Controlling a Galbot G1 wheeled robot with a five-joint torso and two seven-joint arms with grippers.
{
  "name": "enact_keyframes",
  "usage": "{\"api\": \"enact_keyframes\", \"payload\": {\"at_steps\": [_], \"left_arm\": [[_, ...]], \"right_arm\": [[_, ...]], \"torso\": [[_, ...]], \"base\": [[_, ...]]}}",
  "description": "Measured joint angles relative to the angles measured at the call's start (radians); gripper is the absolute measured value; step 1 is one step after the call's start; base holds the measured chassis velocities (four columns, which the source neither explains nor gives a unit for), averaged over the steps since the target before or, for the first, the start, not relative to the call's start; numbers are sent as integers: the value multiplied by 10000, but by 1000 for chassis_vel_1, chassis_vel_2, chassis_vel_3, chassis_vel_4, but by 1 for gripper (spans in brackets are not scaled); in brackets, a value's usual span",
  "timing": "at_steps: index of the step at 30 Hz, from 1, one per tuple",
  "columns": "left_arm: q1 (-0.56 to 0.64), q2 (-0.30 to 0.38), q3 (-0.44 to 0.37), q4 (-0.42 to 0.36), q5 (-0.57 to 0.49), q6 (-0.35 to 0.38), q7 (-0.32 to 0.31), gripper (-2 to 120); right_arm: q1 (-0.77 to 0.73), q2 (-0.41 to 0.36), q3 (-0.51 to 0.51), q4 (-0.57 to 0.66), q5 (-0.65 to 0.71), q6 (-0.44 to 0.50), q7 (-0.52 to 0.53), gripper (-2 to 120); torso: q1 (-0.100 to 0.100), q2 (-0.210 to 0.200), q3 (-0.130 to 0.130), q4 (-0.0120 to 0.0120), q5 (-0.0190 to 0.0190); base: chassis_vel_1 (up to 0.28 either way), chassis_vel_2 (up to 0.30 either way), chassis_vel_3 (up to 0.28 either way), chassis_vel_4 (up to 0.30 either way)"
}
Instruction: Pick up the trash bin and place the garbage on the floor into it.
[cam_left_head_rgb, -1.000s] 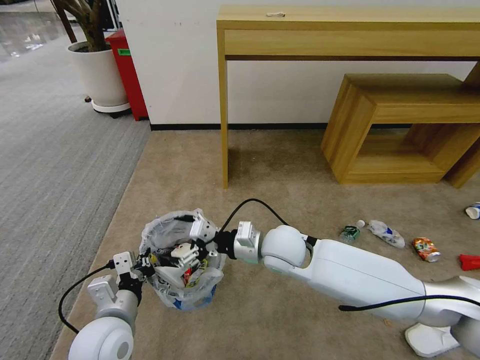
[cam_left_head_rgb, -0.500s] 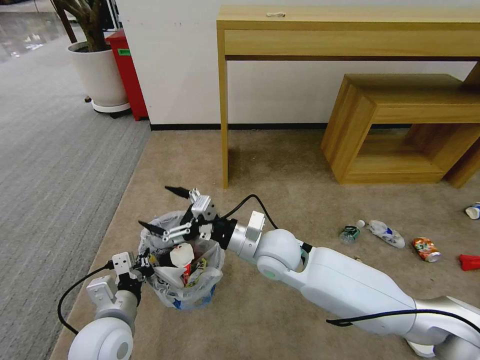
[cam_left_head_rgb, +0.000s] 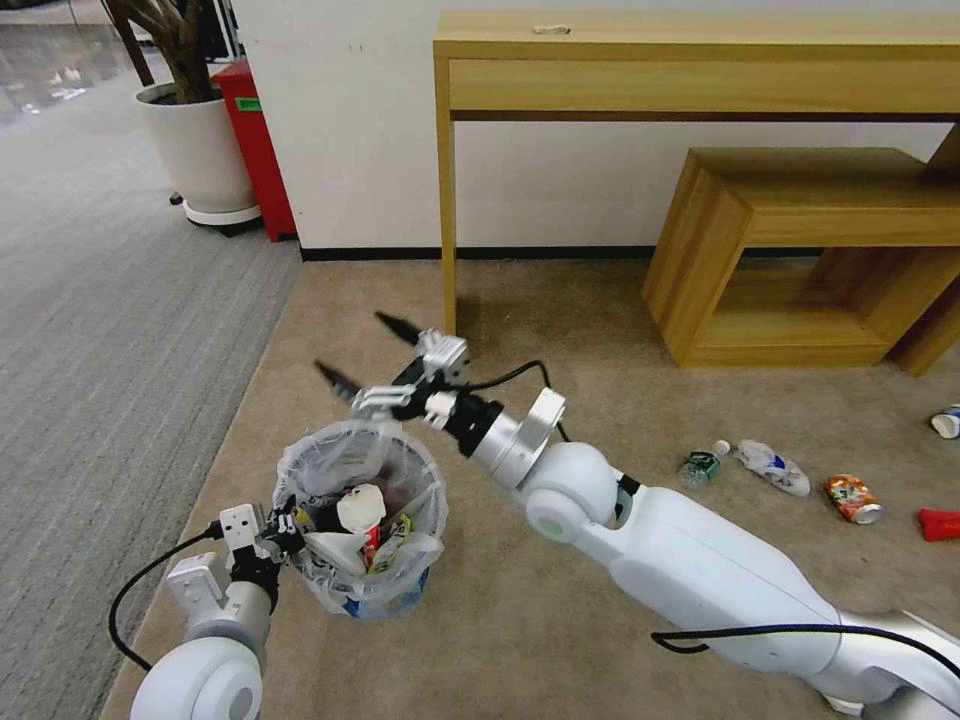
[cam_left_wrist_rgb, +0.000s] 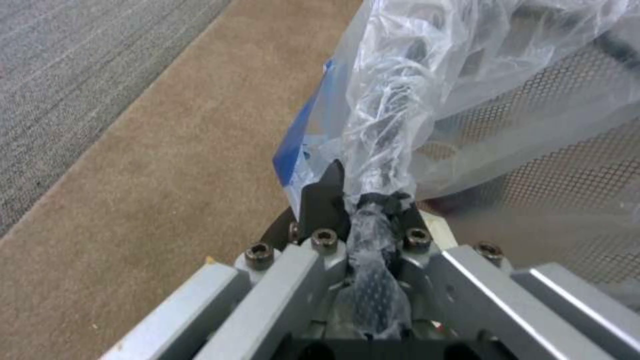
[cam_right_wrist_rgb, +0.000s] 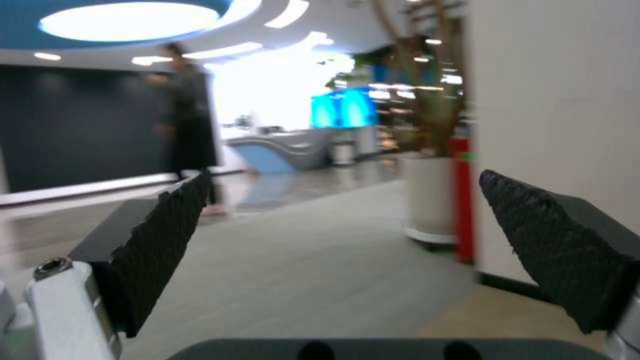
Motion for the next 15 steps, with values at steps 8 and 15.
{"api": "enact_keyframes", "payload": {"at_steps": [8,15], "left_arm": [[0,-16,-68,-76,-50,-8,-11,1],[-190,79,-9,-19,-244,-15,-66,1]], "right_arm": [[-844,-343,1654,104,-240,-852,1395,100],[-2069,-920,4283,344,-455,-2533,2494,100]], "torso": [[0,0,0,1,2],[0,0,0,1,2]], "base": [[0,0,0,0],[0,0,0,0]]}}
